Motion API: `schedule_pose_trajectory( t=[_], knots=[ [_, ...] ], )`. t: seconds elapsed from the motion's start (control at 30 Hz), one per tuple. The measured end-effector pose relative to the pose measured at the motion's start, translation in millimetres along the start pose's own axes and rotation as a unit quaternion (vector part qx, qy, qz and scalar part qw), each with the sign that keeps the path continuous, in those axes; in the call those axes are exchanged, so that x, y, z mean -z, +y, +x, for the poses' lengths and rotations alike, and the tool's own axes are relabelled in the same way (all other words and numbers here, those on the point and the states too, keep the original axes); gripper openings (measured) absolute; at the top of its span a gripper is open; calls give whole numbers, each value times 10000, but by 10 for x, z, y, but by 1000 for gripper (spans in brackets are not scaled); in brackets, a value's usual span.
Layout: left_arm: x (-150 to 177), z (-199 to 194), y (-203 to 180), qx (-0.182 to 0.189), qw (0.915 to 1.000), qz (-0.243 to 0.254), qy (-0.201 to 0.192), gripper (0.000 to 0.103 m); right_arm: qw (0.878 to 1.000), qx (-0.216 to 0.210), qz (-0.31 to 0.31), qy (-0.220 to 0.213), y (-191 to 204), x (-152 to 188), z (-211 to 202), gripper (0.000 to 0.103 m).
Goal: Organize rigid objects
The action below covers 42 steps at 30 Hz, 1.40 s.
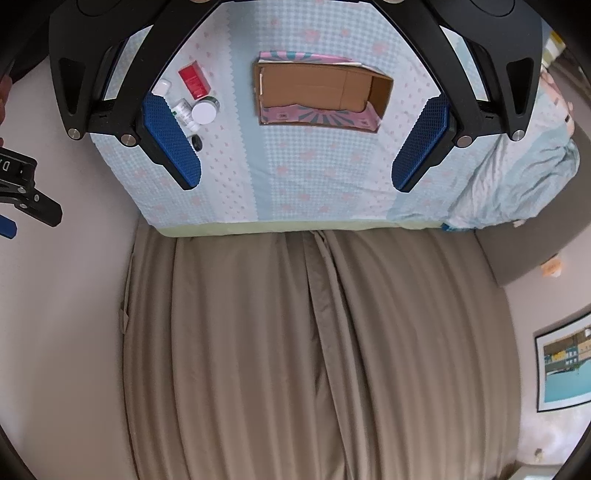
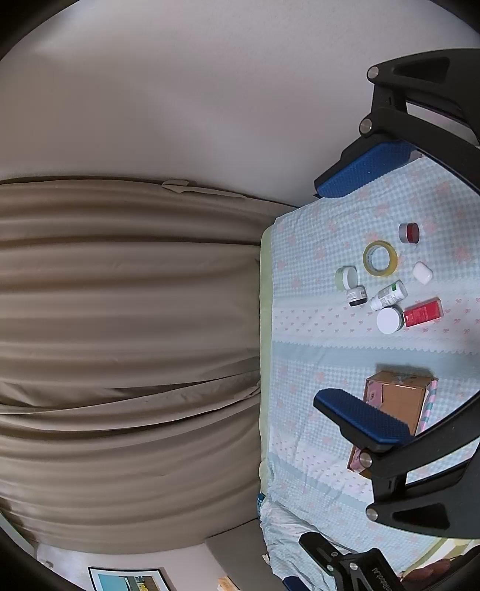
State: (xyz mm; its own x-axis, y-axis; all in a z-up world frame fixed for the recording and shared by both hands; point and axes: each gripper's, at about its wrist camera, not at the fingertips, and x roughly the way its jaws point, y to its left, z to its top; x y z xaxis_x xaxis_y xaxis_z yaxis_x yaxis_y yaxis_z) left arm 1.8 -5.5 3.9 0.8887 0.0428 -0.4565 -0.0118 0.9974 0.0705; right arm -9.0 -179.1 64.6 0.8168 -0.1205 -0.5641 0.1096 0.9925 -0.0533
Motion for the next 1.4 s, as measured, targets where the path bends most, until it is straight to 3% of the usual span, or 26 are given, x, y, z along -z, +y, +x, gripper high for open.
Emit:
schedule_pose_trajectory(
  t=[0.37,0.73,1.4],
  knots=[
    [3,-30,74,182,9998,1,-15,103,10000,-17,2,-26,34,4,21,103],
    [9,42,102,412,9989,-56,212,103,10000,7,17,-70,33,14,10,103],
    [63,14,132,396,9990,-145,146,103,10000,-48,32,-65,-27,-4,-27,103]
  ],
)
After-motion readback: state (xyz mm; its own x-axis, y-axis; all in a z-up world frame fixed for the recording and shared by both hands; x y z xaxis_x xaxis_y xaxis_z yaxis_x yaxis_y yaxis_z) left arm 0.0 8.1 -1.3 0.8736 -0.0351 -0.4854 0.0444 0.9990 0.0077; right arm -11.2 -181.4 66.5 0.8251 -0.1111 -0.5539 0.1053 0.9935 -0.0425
